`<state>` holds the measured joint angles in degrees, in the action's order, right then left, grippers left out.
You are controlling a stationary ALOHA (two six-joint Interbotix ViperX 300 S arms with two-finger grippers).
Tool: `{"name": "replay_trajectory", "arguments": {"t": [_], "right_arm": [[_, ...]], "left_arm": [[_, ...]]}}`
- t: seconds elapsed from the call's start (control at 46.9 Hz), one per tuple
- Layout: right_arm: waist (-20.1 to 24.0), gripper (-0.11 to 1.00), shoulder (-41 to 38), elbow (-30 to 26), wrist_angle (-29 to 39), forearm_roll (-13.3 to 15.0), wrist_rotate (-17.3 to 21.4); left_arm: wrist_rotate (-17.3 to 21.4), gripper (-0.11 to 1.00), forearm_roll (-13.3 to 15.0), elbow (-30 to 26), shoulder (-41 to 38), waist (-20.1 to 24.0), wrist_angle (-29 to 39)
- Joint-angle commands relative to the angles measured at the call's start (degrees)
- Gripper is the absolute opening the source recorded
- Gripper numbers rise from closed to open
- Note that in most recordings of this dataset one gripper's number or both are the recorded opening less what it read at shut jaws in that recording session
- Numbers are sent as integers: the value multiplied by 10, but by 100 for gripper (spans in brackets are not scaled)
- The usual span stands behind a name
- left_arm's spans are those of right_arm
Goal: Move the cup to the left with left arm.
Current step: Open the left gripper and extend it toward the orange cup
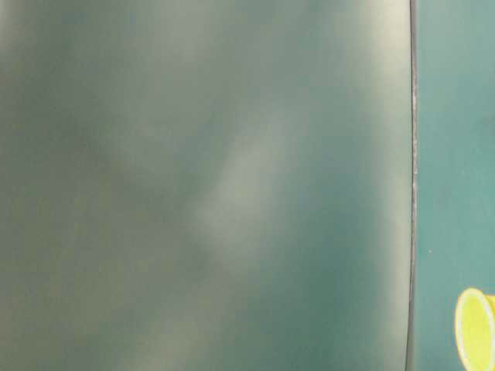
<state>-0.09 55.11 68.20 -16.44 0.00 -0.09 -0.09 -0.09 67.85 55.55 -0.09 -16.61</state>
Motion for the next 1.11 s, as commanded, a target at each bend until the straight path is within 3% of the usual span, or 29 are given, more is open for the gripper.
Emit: {"name": "replay_trajectory", "arguments": {"t": [0.0,0.66,0.81,1.001,1.086], "right_arm": [[-1,-1,-5,-25,-4,-1,1],[-2,0,-23,-44,18,-1,-4],[-2,0,-23,-46,18,-1,-4],[-2,0,-23,-47,20,-1,-3],[-3,0,-23,-47,21,-1,-3]], "left_arm": [[3,-1,-7,-13,-5,0,26],[4,2,-7,-18,-11,0,61],[3,19,-7,-18,-11,-1,71],[4,55,-7,-16,-11,1,76],[6,65,-7,-14,-13,6,76]]}}
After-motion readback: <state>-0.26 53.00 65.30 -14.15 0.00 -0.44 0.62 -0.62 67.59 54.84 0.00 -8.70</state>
